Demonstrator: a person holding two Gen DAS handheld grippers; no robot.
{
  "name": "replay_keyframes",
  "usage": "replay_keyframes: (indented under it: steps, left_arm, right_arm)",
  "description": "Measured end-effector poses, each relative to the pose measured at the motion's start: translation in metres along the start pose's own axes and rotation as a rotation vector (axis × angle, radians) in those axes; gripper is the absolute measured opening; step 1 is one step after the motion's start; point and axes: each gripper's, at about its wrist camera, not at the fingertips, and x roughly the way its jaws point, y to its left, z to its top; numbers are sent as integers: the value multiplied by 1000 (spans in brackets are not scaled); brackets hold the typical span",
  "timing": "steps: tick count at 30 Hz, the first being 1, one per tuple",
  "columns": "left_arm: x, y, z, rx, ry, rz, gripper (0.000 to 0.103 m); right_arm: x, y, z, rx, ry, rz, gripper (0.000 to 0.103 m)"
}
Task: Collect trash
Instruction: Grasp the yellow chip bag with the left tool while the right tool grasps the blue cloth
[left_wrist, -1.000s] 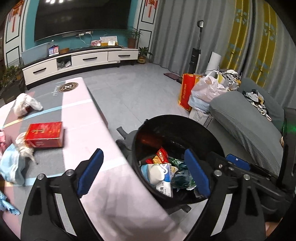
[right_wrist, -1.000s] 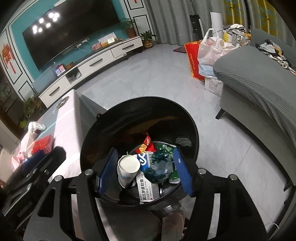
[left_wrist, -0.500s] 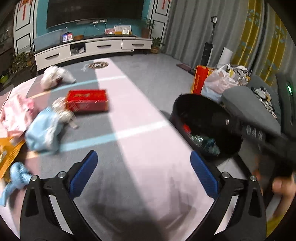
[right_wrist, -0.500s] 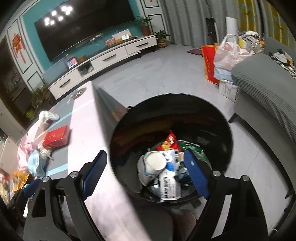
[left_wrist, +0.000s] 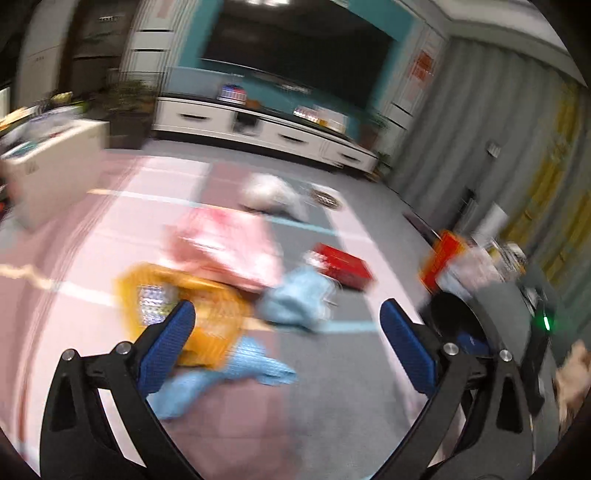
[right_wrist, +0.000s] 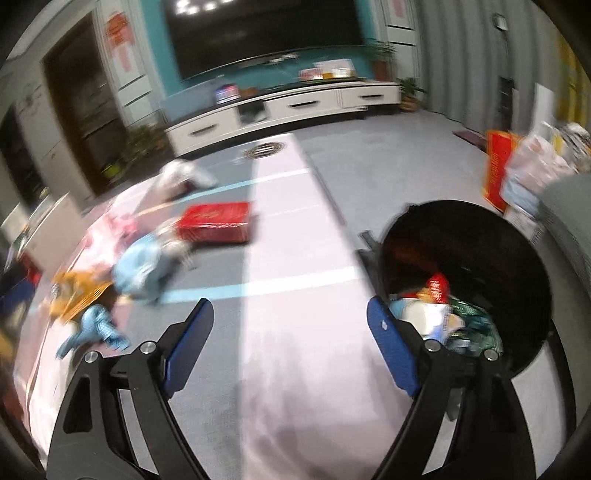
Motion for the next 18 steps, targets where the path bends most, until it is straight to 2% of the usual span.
replay_keyframes:
  steps: [3,5,8,12,18]
  left_arm:
    - [-3,34,3,-82,1,97,100]
    - [3,57,-1,-136,44,141,100]
    - [10,74,-7,-195,82,156,100]
    - [12,86,-9,-212,85,181,100]
    - [19,98,-12,-252,90,170,100]
  right_arm:
    - [6,31,-5,-75,19,47,84]
    - [11,50,-9,-130,28,61,84]
    - [19,80,-16,-219,34,57,83]
    - [26,112,-23,-321,40,86,83]
    - [37,148,-33,-384,66,150,84]
